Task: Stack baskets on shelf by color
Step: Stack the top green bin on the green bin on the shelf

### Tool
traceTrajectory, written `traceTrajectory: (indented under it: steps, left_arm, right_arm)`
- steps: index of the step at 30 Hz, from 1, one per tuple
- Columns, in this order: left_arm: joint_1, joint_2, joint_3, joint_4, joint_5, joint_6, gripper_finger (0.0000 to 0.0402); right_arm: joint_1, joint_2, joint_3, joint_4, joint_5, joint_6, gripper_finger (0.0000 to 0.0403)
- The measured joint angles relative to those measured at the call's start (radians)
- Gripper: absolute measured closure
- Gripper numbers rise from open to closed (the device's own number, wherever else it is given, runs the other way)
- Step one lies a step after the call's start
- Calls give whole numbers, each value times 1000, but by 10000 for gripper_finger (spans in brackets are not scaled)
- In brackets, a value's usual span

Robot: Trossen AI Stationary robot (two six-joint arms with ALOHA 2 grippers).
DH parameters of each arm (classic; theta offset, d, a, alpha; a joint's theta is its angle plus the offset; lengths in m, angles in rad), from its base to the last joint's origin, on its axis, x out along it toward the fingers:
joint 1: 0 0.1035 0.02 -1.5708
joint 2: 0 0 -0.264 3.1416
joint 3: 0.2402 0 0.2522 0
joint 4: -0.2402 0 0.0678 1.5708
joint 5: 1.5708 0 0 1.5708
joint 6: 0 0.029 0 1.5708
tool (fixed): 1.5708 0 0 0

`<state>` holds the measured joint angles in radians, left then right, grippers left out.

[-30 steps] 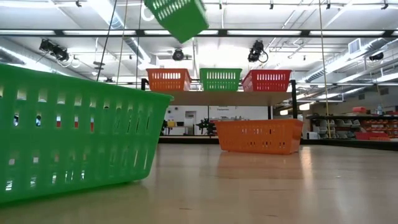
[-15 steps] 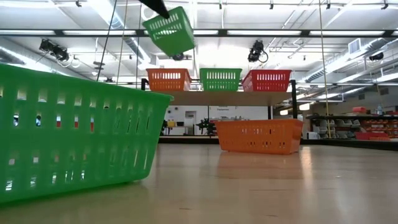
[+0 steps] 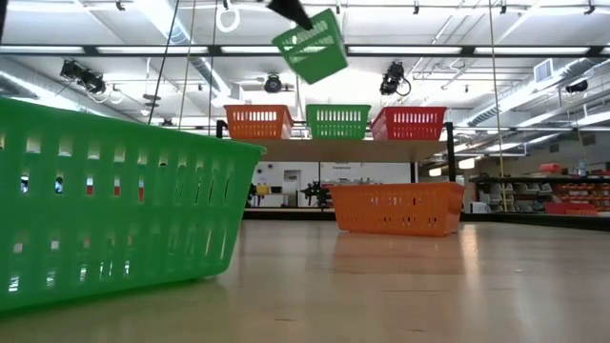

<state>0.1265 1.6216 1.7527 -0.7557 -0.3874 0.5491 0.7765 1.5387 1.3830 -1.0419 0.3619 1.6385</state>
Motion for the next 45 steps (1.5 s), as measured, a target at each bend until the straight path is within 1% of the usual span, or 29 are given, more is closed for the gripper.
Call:
traceTrajectory:
  steps: [4,7,11,16,19,33,36,45]
  left_arm:
    - [11,89,113,-6,0,-6,386]
    - [26,157,190,-44,2,-23,386]
    - [42,229,249,-116,-1,-78,386]
    - [41,278,251,-182,0,-124,386]
    - [39,293,252,-187,0,-153,386]
    - [40,296,252,-124,0,-164,384]
    - [40,296,252,-108,0,-163,369]
    - [41,295,252,-110,0,-164,296]
  right_arm:
    - [0,0,0,13,-20,17,238]
    - [0,0,0,20,-23,20,238]
    - [0,0,0,24,-23,20,238]
    - [0,0,0,23,-23,20,238]
    - [0,0,0,19,-23,20,238]
    - [0,0,0,16,-23,16,238]
    - [0,0,0,16,-23,16,238]
    - [0,0,0,21,-23,16,238]
